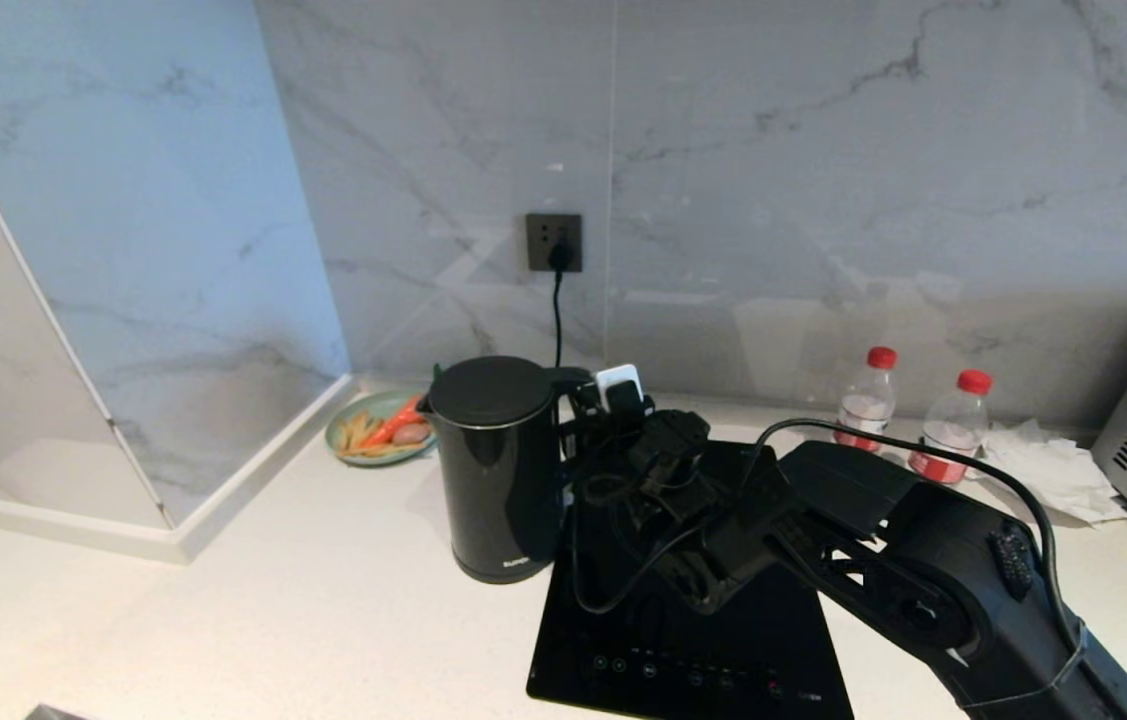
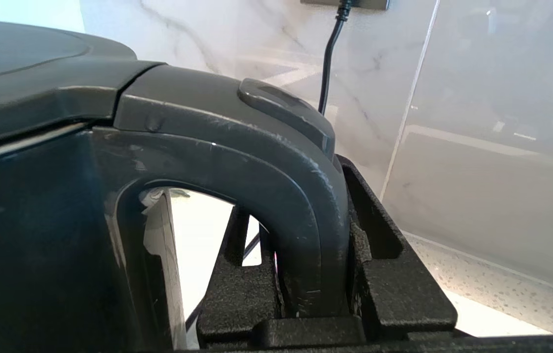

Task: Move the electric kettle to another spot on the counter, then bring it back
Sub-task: Place it on the power base

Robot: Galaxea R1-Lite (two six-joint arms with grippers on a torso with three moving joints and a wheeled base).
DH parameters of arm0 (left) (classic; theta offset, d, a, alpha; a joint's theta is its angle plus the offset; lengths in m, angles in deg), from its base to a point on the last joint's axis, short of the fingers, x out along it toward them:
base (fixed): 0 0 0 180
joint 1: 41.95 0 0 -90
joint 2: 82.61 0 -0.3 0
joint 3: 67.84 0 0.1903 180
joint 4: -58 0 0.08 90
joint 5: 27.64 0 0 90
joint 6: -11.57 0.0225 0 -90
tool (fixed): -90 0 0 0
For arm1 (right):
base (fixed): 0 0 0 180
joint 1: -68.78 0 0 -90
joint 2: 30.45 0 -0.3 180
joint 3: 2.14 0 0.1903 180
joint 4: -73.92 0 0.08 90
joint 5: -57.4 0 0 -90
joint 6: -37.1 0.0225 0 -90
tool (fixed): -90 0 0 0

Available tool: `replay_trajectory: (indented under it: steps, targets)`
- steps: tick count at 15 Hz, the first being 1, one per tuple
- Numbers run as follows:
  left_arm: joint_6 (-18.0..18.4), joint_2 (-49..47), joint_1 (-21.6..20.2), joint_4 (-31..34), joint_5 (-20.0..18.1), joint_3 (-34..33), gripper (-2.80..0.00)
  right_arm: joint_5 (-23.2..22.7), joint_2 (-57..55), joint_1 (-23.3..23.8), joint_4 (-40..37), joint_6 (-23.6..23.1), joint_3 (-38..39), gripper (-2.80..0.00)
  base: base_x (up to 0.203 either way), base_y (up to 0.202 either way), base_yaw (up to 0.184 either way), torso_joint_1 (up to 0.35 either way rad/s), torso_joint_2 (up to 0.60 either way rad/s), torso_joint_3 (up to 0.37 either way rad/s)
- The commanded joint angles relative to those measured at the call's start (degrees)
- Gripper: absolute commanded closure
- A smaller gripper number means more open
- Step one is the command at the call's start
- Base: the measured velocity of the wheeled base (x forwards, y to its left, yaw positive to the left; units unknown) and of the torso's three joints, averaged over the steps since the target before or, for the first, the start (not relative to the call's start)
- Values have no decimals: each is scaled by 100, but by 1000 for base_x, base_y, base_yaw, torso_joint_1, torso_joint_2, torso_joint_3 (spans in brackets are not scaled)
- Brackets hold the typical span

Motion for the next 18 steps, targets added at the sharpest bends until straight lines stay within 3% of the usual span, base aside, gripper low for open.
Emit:
replay_trajectory:
  steps: [1, 13, 18]
  targets:
    - [-4, 9, 0, -2, -1, -18, 0, 9, 19, 15, 70, 24, 159, 0, 0, 0, 0, 0, 0, 0]
    - [-4, 9, 0, -2, -1, -18, 0, 53, -6, 26, 416, -36, 174, 0, 0, 0, 0, 0, 0, 0]
    - [3, 9, 0, -2, -1, -18, 0, 54, 157, 37, 440, 212, 579, 0, 0, 0, 0, 0, 0, 0]
